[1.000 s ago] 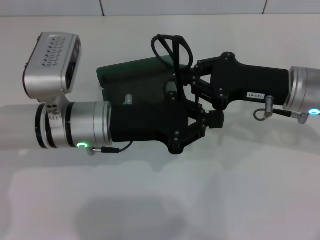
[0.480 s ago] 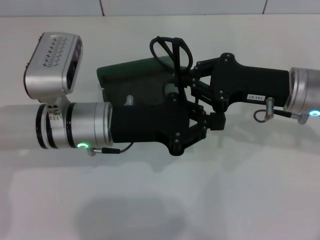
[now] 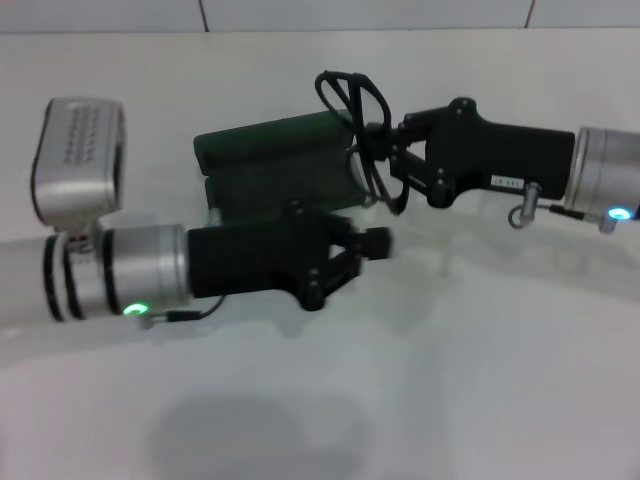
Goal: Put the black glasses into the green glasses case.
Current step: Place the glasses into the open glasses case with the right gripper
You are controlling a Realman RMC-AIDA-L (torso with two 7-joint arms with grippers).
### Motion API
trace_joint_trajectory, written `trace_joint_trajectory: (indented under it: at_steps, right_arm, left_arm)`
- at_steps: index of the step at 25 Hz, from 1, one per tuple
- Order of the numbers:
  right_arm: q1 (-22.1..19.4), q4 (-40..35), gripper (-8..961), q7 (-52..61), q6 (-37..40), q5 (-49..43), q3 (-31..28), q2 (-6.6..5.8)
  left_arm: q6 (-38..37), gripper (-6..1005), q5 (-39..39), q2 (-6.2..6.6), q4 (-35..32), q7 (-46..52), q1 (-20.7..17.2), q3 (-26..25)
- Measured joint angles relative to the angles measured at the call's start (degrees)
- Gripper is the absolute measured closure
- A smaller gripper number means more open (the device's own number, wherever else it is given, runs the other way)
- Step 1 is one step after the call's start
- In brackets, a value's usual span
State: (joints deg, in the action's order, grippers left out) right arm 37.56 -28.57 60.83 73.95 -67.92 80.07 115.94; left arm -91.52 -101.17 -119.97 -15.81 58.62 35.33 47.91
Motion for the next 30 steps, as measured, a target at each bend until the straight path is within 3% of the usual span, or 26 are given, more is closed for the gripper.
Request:
trace_joint_trajectory:
  at_steps: [7,11,16,22,30]
  right_arm:
    - [5.5,-0.5,832,-2.3,-7.4,-2.6,0.1,-0.35]
    - [8.3,-1.6,832,-3.2,-11.9,-7.9,1.1,0.12]
    - [11.2,-2.8,831,-3.5,-18.4,-9.7,9.9,0.23]
    - [11.4,-8.3,830,-5.0,-30.3,-9.7,22.9,0.25]
    - [12.9,-9.6,829,-5.2,-38.6,-9.7,30.3,0.25]
  left_arm:
    - [1.8,1002,-0.2,0.18,-4.0,0.2,-6.6,0.0]
    - [1.8,1002,-0.2,0.24,-4.7,0.3,-8.6,0.0]
    - [1.7,1001,-0.2,0.26,-4.8,0.3,-10.1,0.1]
    - [1.5,1001,-0.2,0.26,-4.7,0.3,-10.7,0.1]
    - [1.4,1001,-0.4,0.26,-4.4,0.3,-11.3,0.1]
